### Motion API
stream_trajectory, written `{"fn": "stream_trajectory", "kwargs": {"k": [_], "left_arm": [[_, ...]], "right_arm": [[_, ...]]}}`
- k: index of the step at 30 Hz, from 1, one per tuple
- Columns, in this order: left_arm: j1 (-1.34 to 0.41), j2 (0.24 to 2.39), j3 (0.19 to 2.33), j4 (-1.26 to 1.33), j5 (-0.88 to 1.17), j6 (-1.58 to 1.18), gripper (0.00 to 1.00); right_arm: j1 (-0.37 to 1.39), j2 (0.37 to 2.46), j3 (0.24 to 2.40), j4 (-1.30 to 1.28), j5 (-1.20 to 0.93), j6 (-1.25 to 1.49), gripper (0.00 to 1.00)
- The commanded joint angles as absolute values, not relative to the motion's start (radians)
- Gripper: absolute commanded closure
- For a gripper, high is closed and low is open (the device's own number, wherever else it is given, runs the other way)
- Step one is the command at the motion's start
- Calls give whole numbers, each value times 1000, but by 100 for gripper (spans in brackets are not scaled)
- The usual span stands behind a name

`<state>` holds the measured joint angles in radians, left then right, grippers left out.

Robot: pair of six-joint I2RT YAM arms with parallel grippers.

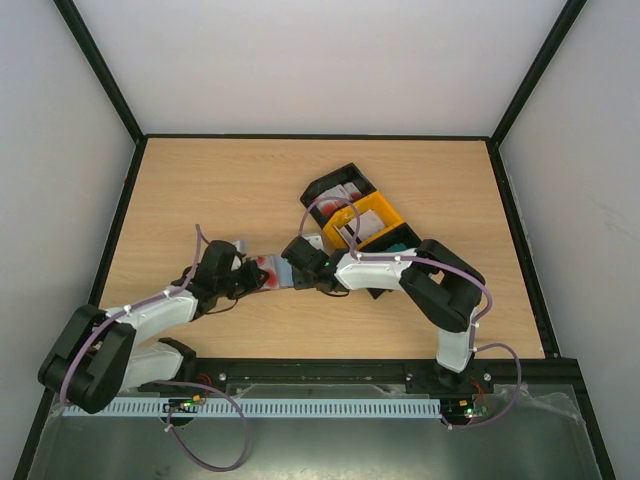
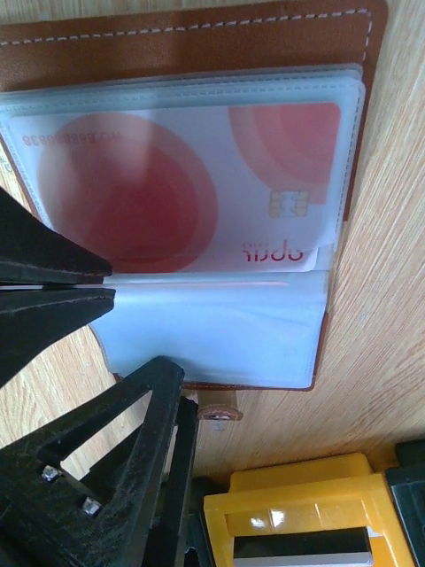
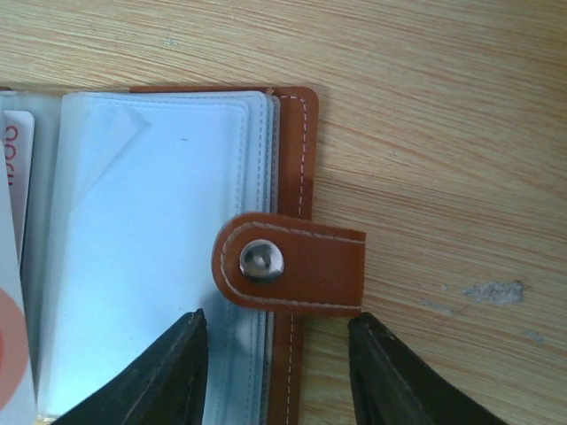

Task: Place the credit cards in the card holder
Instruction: Insert the credit card into the card holder.

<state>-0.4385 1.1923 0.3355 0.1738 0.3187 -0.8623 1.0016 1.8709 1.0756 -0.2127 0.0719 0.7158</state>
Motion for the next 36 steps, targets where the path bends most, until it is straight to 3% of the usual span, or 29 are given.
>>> {"fn": "stream_trajectory", "kwargs": {"k": [1,10,36], "left_arm": [[-442,1215,319,239,342,-856,98],[-438,1248,305,302,331,-877,98],[-443,1349,271,440,377,-972,96]], "right_arm": [[1001,1891,1080,-259,85,725,60],[999,1902,1086,-264,82,735,68],[999,1912,1075,-231,45,752,69]]}}
